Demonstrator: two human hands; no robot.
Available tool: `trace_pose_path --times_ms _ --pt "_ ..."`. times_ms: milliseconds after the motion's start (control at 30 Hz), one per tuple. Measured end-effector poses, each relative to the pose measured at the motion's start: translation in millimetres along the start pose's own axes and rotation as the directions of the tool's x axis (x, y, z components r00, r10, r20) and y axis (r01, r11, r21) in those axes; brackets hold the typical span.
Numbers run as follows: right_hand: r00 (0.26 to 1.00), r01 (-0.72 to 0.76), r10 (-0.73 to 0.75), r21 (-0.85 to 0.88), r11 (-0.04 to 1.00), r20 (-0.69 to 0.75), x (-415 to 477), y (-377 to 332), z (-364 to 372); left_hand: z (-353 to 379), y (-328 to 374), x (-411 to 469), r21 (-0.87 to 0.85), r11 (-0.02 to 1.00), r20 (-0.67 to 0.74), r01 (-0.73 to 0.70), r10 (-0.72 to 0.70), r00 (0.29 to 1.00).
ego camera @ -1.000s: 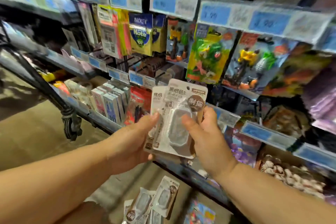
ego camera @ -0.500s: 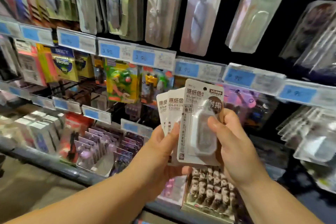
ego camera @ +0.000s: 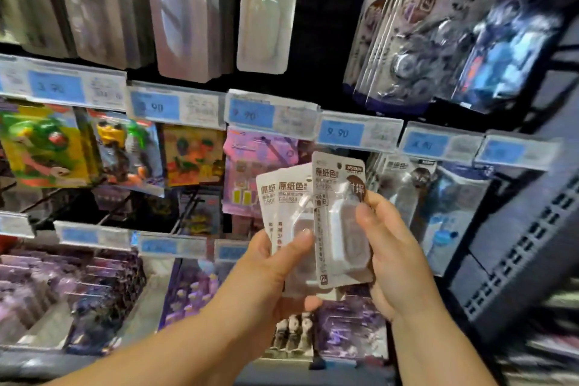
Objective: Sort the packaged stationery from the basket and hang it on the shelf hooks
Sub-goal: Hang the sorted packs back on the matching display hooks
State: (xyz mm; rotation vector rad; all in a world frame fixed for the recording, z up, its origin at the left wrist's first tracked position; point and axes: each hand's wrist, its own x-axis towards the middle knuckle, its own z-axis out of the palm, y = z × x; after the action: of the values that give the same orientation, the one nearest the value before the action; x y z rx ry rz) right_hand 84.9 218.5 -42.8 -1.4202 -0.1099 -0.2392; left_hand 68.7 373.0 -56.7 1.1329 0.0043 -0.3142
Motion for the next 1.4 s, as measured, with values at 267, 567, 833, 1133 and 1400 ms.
trace_pose_path --times_ms 267,567,833,1133,1400 --pt "0.974 0.056 -0.063 -0.039 0.998 -0.218 0.9 -0.6 -57.7 30.8 -22.4 14.8 0.028 0.998 0.047 0.049 -0.05 0.998" --pt "0.882 0.184 -0.233 -0.156 0.97 -0.411 11.2 3.6 -93.5 48.5 -21.4 32.2 0.1 0.995 0.02 0.016 -0.018 1.0" --pt "0.874 0.203 -0.27 -0.203 0.958 -0.403 20.6 8.5 -92.7 49.7 -31.3 37.1 0.108 0.994 -0.002 0.015 -0.015 1.0" --pt "0.879 0.239 -0.3 -0.202 0.95 -0.371 24.8 8.1 -92.2 49.0 -35.7 41.5 0.093 0.996 -0.057 -0.01 0.015 0.998" --pt "0.86 0.236 -0.285 -0.166 0.957 -0.423 34.8 13.9 -87.0 50.1 -32.0 42.1 0.106 0.994 -0.07 -0.041 0.049 0.996"
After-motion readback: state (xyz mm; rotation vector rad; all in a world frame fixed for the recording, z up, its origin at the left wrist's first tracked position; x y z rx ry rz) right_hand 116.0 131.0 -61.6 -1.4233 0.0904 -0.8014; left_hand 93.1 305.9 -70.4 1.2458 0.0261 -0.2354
